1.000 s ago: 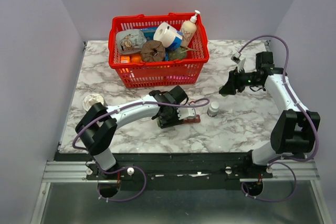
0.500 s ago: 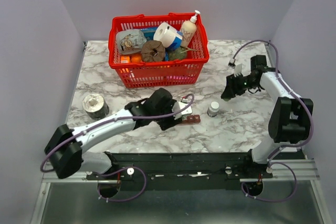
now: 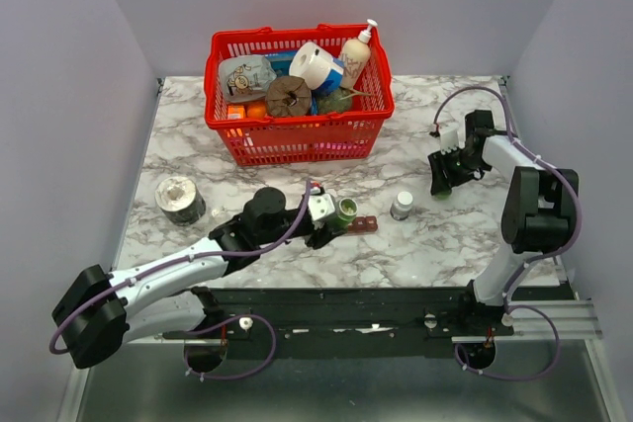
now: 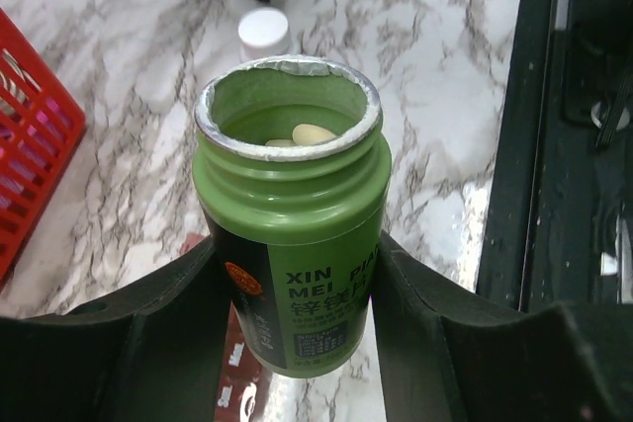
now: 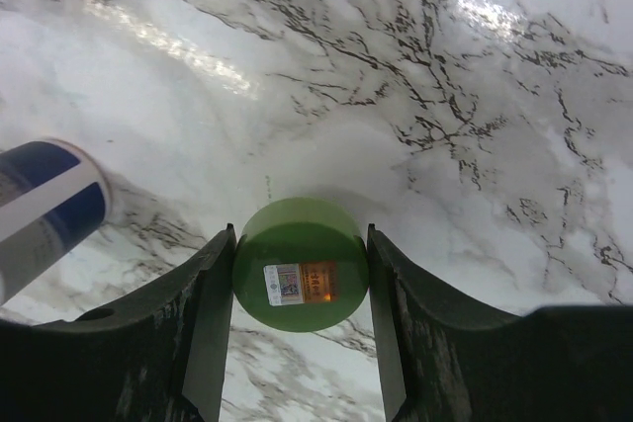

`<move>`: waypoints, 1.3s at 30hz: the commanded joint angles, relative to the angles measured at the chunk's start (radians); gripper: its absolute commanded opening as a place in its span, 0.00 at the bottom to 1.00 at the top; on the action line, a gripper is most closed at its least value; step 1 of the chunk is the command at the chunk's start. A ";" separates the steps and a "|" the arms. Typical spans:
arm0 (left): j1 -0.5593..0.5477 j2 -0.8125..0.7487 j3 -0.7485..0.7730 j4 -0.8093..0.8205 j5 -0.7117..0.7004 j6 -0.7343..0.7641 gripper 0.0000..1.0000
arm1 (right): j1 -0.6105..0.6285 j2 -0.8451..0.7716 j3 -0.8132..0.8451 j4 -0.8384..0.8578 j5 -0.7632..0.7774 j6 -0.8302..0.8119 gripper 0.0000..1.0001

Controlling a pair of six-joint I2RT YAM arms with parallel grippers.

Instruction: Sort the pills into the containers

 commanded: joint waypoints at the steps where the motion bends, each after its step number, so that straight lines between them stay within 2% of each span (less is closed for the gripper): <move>1: -0.002 -0.043 -0.049 0.272 0.052 -0.078 0.00 | -0.009 0.041 -0.007 0.023 0.103 -0.007 0.37; 4: 0.000 -0.059 -0.088 0.374 0.050 -0.121 0.00 | -0.009 0.044 -0.007 0.011 0.102 -0.016 0.51; 5: 0.000 -0.066 -0.092 0.393 0.048 -0.129 0.00 | -0.009 0.036 -0.006 0.008 0.090 -0.022 0.60; 6: 0.000 -0.069 -0.095 0.413 0.044 -0.128 0.00 | -0.009 0.028 -0.006 0.002 0.083 -0.027 0.64; 8: 0.000 -0.068 -0.091 0.417 0.050 -0.128 0.00 | -0.009 0.004 -0.006 -0.007 0.068 -0.040 0.75; 11: 0.000 -0.060 -0.076 0.398 0.070 -0.154 0.00 | -0.009 -0.083 -0.015 0.003 0.047 -0.053 0.84; 13: 0.000 -0.057 -0.060 0.376 0.082 -0.154 0.00 | -0.009 -0.143 -0.012 -0.001 0.027 -0.062 0.85; 15: 0.000 -0.054 -0.036 0.340 0.090 -0.158 0.00 | -0.009 -0.188 -0.004 -0.015 -0.053 -0.099 1.00; 16: 0.000 -0.054 -0.031 0.335 0.108 -0.166 0.00 | -0.009 -0.253 0.006 -0.033 -0.093 -0.118 1.00; 19: 0.001 -0.048 0.000 0.319 0.143 -0.197 0.00 | -0.003 -0.378 0.061 -0.136 -0.367 -0.244 1.00; 20: 0.003 -0.037 0.009 0.318 0.175 -0.204 0.00 | -0.003 -0.415 0.091 -0.159 -0.579 -0.316 1.00; 21: 0.003 -0.033 0.029 0.309 0.188 -0.218 0.00 | -0.003 -0.450 0.086 -0.171 -0.705 -0.329 1.00; 22: 0.004 -0.025 0.041 0.303 0.202 -0.224 0.00 | -0.003 -0.479 0.067 -0.094 -0.819 -0.292 1.00; 23: 0.004 -0.013 0.053 0.292 0.223 -0.232 0.00 | 0.002 -0.534 0.001 -0.036 -1.039 -0.164 1.00; 24: 0.006 -0.005 0.064 0.278 0.231 -0.238 0.00 | 0.005 -0.545 -0.027 0.014 -1.166 -0.172 0.99; 25: 0.007 -0.002 0.082 0.272 0.239 -0.249 0.00 | 0.070 -0.548 -0.029 0.076 -1.211 -0.154 0.98; 26: 0.009 0.006 0.090 0.264 0.245 -0.252 0.00 | 0.118 -0.530 0.000 -0.010 -1.210 -0.345 0.97; 27: 0.010 0.007 0.098 0.250 0.252 -0.256 0.00 | 0.169 -0.513 0.091 -0.167 -1.170 -0.546 0.96; 28: 0.012 0.010 0.108 0.243 0.254 -0.263 0.00 | 0.280 -0.496 0.139 -0.427 -1.124 -0.711 0.96; 29: 0.012 0.015 0.112 0.237 0.257 -0.270 0.00 | 0.324 -0.484 0.166 -0.453 -1.081 -0.755 0.96; 33: 0.012 0.020 0.130 0.195 0.256 -0.266 0.00 | 0.419 -0.488 0.195 -0.403 -1.037 -0.668 0.96; 37: 0.013 0.020 0.139 0.186 0.240 -0.258 0.00 | 0.477 -0.541 0.120 -0.217 -0.992 -0.498 0.95; 39: 0.012 0.023 0.142 0.175 0.233 -0.253 0.00 | 0.494 -0.544 0.115 -0.213 -0.986 -0.476 0.95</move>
